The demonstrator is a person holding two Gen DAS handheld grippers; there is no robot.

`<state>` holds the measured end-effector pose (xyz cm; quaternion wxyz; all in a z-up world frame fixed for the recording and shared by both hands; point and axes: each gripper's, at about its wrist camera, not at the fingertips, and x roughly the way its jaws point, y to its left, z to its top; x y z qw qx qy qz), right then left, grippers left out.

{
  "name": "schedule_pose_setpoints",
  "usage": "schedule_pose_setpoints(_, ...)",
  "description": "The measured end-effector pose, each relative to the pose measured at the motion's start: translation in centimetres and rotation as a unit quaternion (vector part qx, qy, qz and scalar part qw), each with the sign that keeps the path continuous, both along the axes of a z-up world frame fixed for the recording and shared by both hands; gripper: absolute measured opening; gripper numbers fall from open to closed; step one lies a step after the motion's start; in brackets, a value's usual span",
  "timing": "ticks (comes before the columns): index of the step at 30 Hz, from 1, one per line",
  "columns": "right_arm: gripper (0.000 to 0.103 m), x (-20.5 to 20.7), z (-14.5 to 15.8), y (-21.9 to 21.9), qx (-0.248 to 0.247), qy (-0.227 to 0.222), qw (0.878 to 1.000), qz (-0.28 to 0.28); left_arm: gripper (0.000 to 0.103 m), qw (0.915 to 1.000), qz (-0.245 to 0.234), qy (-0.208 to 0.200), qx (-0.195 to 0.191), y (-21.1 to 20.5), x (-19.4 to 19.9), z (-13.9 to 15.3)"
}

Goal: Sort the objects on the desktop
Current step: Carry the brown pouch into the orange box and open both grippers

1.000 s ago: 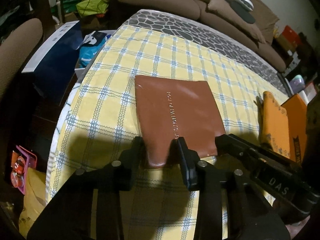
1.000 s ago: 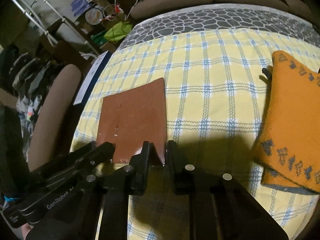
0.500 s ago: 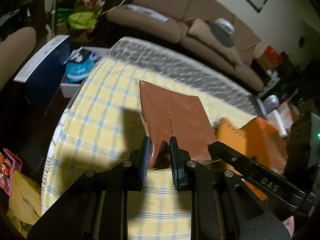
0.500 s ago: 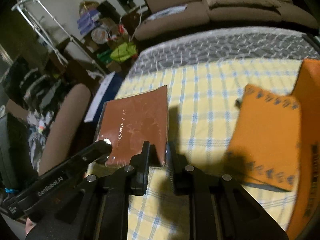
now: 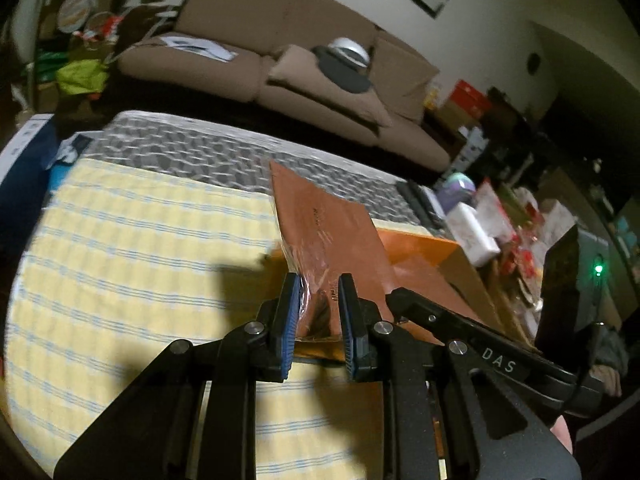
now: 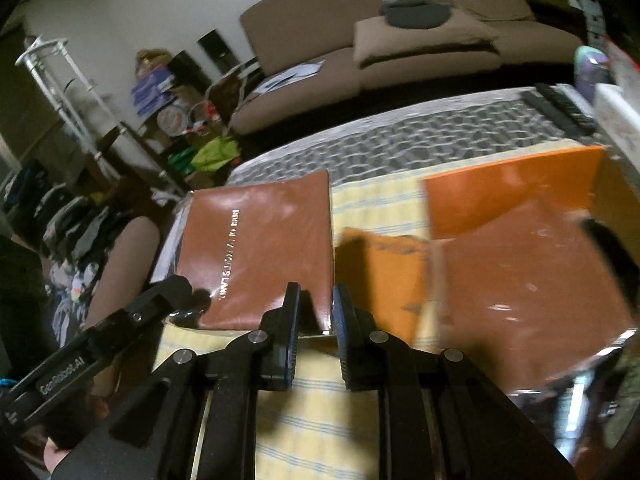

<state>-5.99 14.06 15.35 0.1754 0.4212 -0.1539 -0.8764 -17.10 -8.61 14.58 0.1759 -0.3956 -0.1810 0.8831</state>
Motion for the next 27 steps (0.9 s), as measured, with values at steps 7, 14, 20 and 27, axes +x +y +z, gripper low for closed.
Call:
schedule_pose_setpoints(7, 0.017, 0.8, 0.2, 8.3, -0.002, -0.005, 0.999, -0.054, 0.018, 0.9988, -0.045, 0.006, -0.018, 8.3, 0.0, -0.4)
schedule_pose_setpoints(14, 0.017, 1.3, -1.0, 13.6, 0.007, -0.021, 0.997, -0.077, 0.018, 0.9951, -0.080, -0.010, -0.057, 14.6, 0.0, -2.8)
schedule_pose_setpoints(20, 0.017, 1.1, -2.5, 15.9, 0.006, -0.043, 0.996, -0.074, 0.018, 0.9917, -0.084, -0.023, -0.095, 17.2, -0.2, -4.9)
schedule_pose_setpoints(27, 0.043, 1.7, -2.1, 18.6, -0.030, -0.046, 0.994, -0.097, 0.032, 0.9910, -0.077, -0.022, -0.108, 17.2, 0.2, -4.9)
